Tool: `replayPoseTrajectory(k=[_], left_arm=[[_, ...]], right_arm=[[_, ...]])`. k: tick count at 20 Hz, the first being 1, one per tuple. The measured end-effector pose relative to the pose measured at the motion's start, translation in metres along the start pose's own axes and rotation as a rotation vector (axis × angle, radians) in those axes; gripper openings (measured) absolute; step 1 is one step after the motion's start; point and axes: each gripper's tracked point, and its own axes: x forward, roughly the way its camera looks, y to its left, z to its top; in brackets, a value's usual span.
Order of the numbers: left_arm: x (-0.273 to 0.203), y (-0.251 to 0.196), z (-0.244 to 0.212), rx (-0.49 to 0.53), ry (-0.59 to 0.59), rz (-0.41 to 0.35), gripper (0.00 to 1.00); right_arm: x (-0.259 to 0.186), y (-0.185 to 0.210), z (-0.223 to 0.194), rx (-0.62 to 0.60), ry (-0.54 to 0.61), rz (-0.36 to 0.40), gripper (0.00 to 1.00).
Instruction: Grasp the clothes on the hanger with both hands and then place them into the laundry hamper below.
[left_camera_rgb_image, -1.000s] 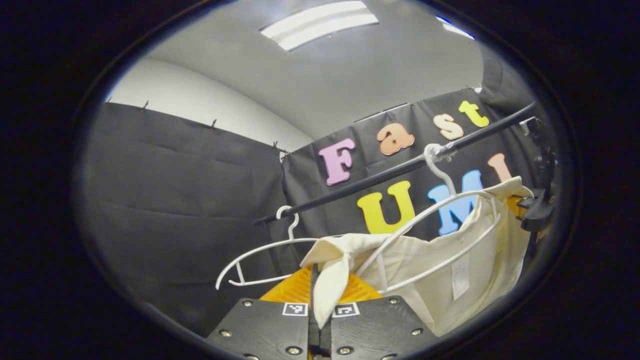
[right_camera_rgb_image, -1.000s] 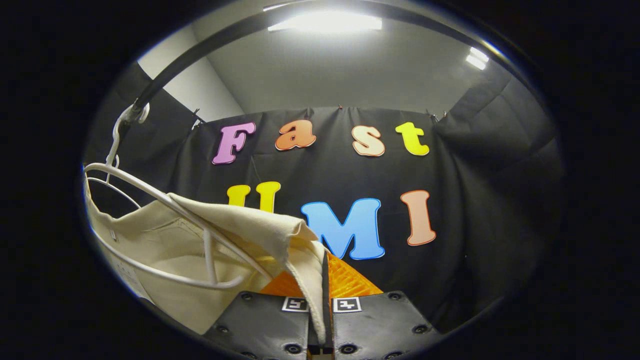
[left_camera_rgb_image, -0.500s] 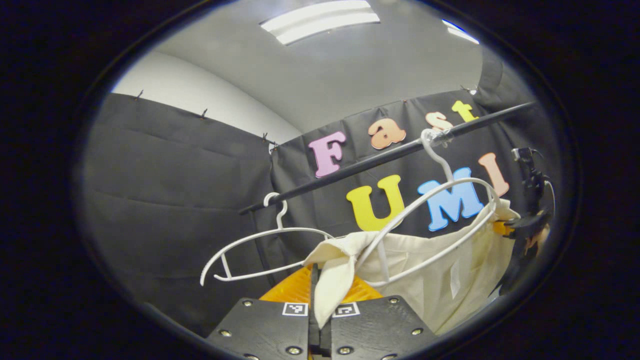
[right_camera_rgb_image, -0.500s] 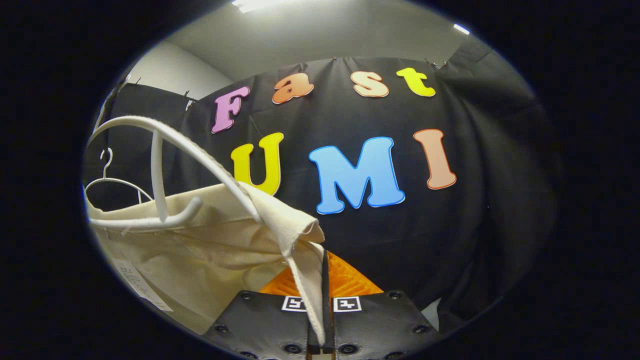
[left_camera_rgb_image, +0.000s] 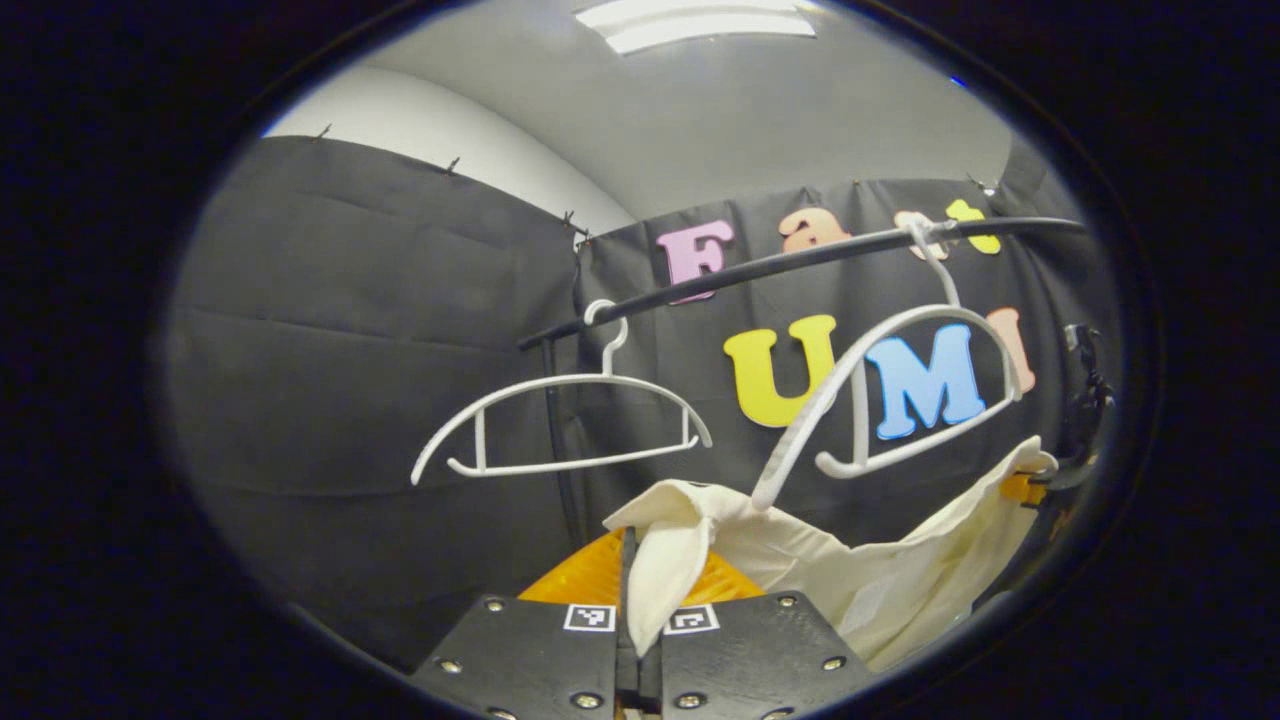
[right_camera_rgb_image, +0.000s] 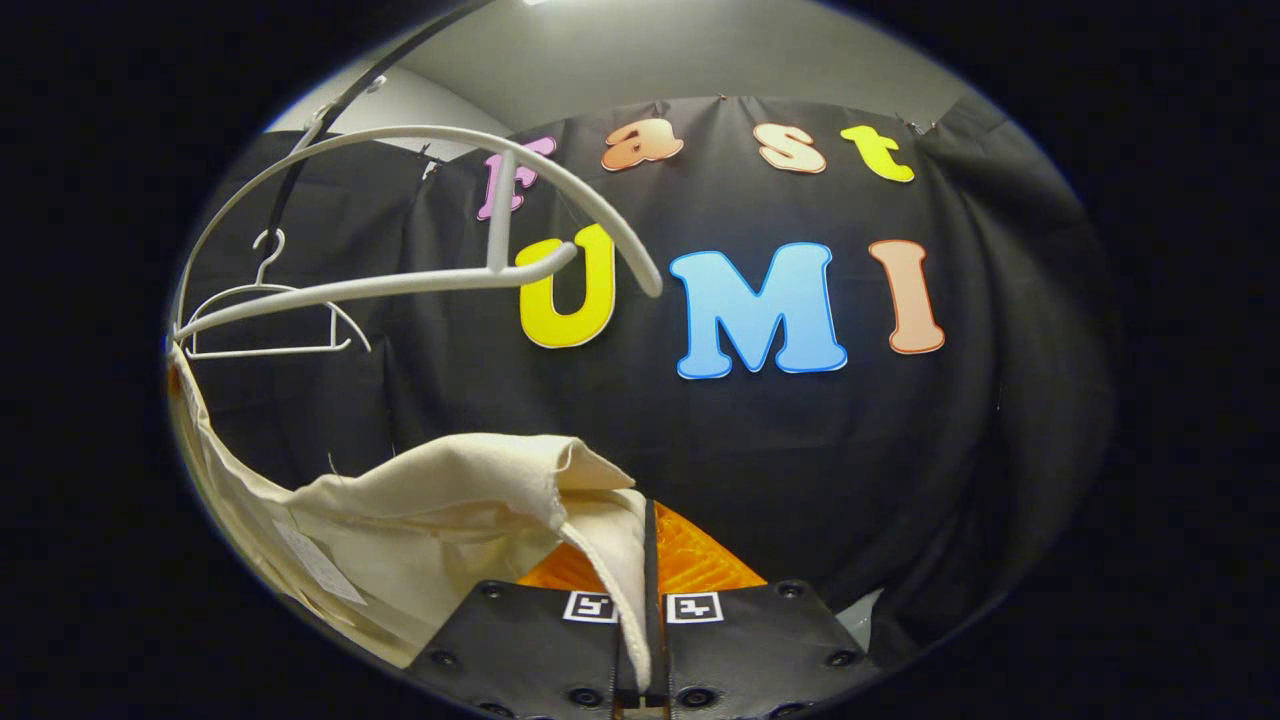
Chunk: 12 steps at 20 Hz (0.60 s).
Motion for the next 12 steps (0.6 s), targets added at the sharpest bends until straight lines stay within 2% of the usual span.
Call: replayPoseTrajectory(k=[6, 12], left_arm=[[-0.034, -0.002, -0.031, 0.001, 0.035, -0.05, 0.02], [-0.072, -0.041, -0.04, -0.038, 0.055, -0.152, 0.02]], right_arm=[[-0.049, 0.029, -0.017, -0.003, -0.011, 0.044, 0.05], [-0.101, 0.082, -0.02, -0.004, -0.008, 0.162, 0.05]])
